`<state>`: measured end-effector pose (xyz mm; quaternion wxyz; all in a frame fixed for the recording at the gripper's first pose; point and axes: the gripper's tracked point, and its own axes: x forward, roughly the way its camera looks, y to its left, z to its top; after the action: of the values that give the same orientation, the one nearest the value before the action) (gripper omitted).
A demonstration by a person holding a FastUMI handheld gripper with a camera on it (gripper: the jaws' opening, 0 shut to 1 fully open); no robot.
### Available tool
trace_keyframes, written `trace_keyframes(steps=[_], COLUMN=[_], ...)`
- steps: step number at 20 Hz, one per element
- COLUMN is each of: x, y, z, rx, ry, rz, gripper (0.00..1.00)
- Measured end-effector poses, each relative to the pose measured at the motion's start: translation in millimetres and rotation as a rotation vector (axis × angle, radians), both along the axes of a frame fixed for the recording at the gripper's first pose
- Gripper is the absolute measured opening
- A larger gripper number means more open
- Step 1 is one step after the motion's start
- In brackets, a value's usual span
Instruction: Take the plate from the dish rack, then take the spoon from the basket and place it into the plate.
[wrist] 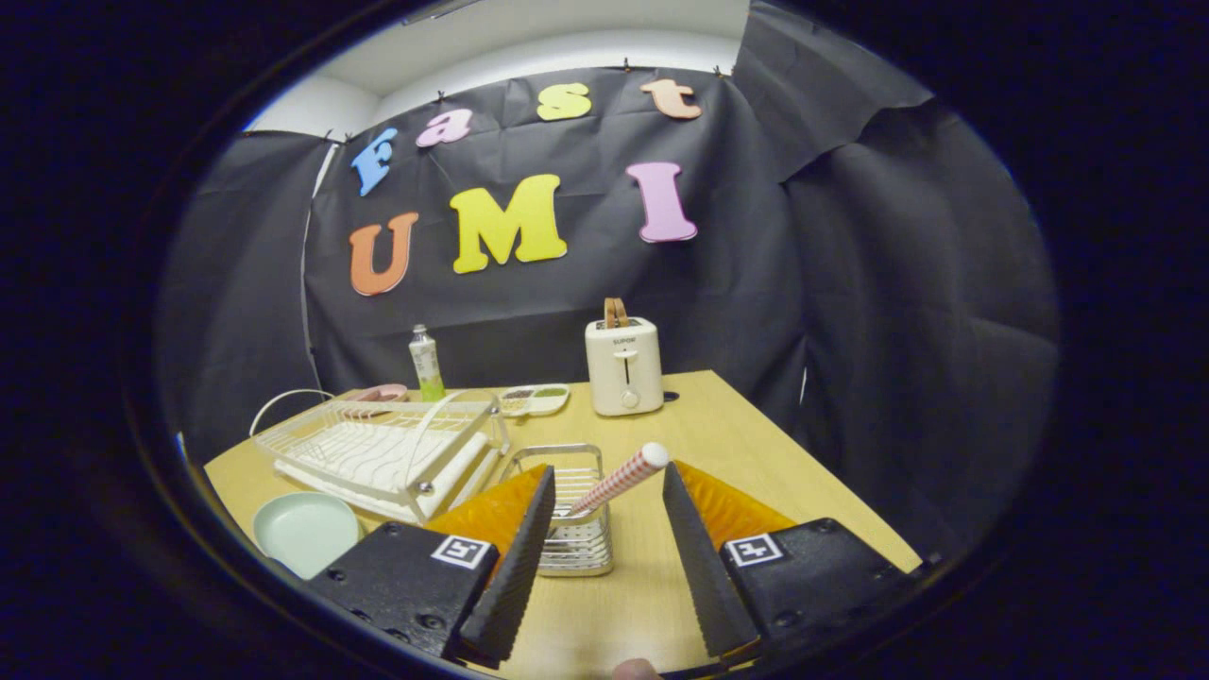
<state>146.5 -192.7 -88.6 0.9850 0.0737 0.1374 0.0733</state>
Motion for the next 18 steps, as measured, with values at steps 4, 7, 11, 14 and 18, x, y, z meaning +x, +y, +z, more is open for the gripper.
trace_keyframes(steps=[4,7,11,14,18], x=[11,11,5,2,-5], y=[3,11,30,37,27], z=[-2,3,12,17,40], rx=[0.025,0.043,0.061,0.079,0.093], ry=[0.017,0.031,0.058,0.098,0.096], rz=[0.031,0.062,0.154,0.194,0.166], gripper=[0.51,0.37,0.24,0.13,0.1])
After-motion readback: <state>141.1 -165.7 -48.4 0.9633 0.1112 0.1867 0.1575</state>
